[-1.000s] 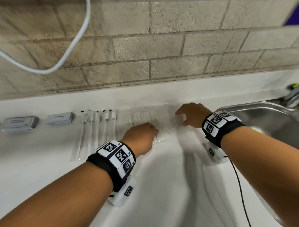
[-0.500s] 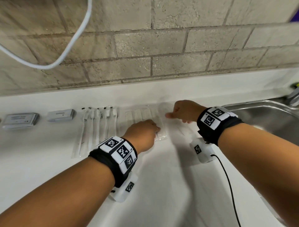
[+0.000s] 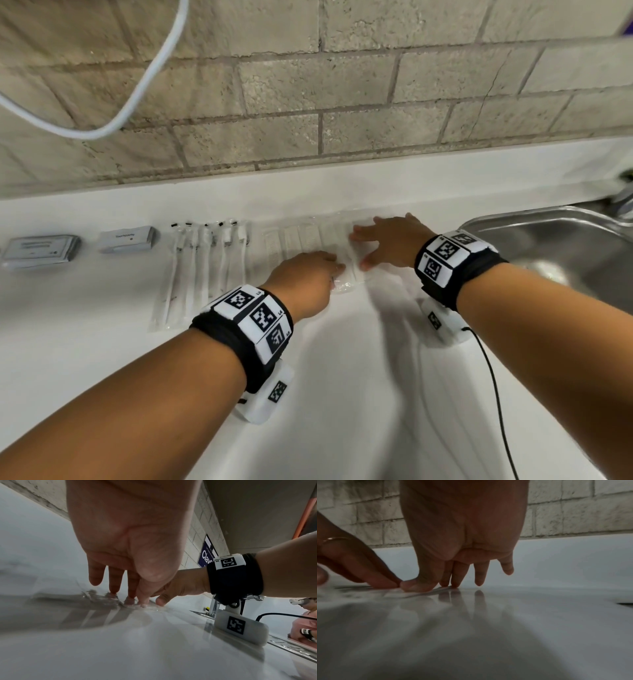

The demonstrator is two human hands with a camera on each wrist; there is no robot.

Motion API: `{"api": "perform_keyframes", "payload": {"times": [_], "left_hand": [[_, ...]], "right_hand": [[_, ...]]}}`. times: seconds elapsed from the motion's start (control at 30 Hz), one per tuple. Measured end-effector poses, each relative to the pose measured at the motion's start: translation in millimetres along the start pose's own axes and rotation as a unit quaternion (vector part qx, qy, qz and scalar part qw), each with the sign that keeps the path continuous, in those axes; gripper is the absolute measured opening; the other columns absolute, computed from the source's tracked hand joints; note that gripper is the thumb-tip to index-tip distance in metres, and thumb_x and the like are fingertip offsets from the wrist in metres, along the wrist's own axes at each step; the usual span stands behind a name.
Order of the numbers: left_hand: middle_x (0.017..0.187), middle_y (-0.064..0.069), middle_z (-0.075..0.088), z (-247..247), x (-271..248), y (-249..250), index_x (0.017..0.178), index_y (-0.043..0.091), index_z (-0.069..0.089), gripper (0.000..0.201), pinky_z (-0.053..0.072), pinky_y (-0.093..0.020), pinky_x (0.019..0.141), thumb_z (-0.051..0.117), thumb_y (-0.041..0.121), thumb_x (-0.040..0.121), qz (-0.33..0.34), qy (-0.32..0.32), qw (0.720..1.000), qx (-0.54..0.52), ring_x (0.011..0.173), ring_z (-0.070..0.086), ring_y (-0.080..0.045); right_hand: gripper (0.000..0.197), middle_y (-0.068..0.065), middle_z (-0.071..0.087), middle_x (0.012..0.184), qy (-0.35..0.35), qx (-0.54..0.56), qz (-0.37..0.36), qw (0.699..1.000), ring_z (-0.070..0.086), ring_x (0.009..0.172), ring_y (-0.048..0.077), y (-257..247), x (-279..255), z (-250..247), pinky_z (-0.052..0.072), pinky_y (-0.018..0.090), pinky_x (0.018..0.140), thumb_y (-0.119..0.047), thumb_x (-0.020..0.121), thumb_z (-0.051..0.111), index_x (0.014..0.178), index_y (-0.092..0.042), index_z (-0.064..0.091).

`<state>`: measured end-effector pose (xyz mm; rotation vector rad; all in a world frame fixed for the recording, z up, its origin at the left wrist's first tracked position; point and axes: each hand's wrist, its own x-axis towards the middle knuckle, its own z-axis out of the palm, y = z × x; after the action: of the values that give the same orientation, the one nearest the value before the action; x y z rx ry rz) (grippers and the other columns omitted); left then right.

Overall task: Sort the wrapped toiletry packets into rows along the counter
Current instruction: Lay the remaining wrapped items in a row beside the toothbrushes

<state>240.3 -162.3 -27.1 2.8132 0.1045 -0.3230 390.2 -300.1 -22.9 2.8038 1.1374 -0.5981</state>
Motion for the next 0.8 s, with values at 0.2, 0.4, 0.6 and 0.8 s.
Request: {"api": "perform_keyframes", "payload": {"times": [0.2, 0.4, 0.6, 0.8], "left_hand": [[0.159, 0.001, 0.022, -4.1, -4.0, 1.5, 0.147, 0.026, 0.036, 0.050, 0.023, -0.037, 0.117, 0.042, 0.019, 0.098, -0.016, 0.013, 1.000, 0.008, 0.146, 0.021, -0.023], [0.162, -0.004, -0.011, -18.4, -19.9, -20.5, 0.154, 0.022, 0.000, 0.064, 0.008, -0.044, 0.119, 0.036, 0.025, 0.101, -0.118, -0.077, 0.989, 0.039, 0.149, -0.005, -0.028], [0.161, 0.002, -0.013, -10.3, -22.4, -23.1, 0.153, 0.033, -0.001, 0.065, 0.008, -0.044, 0.119, 0.038, 0.033, 0.101, -0.108, -0.113, 0.987, 0.026, 0.149, -0.007, -0.027], [0.162, 0.000, -0.010, -12.7, -17.9, -23.4, 0.153, 0.032, 0.002, 0.064, 0.013, -0.046, 0.119, 0.039, 0.032, 0.101, -0.104, -0.113, 0.988, 0.034, 0.149, -0.003, -0.028]], "right_hand": [[0.078, -0.016, 0.023, 0.157, 0.006, 0.033, -0.011, 0.999, 0.021, 0.146, 0.018, -6.9, -0.9, -1.6, 0.014, 0.045, 0.119, -0.054, 0.079, 0.066, 0.146, -0.041, 0.030], [0.067, -0.024, 0.014, 0.157, 0.042, 0.086, -0.044, 0.994, 0.015, 0.147, 0.009, -6.5, -4.2, -0.2, 0.011, 0.045, 0.120, -0.051, 0.088, 0.058, 0.146, -0.046, 0.025], [0.076, -0.018, 0.015, 0.158, -0.007, 0.006, -0.076, 0.997, 0.019, 0.147, 0.013, -19.4, -4.5, 2.2, 0.010, 0.045, 0.120, -0.052, 0.083, 0.062, 0.148, -0.040, 0.024], [0.072, -0.020, 0.019, 0.157, -0.013, 0.036, -0.067, 0.997, 0.014, 0.148, 0.012, -16.5, -5.1, 2.0, -0.010, 0.050, 0.118, -0.046, 0.082, 0.066, 0.145, -0.045, 0.029]]}}
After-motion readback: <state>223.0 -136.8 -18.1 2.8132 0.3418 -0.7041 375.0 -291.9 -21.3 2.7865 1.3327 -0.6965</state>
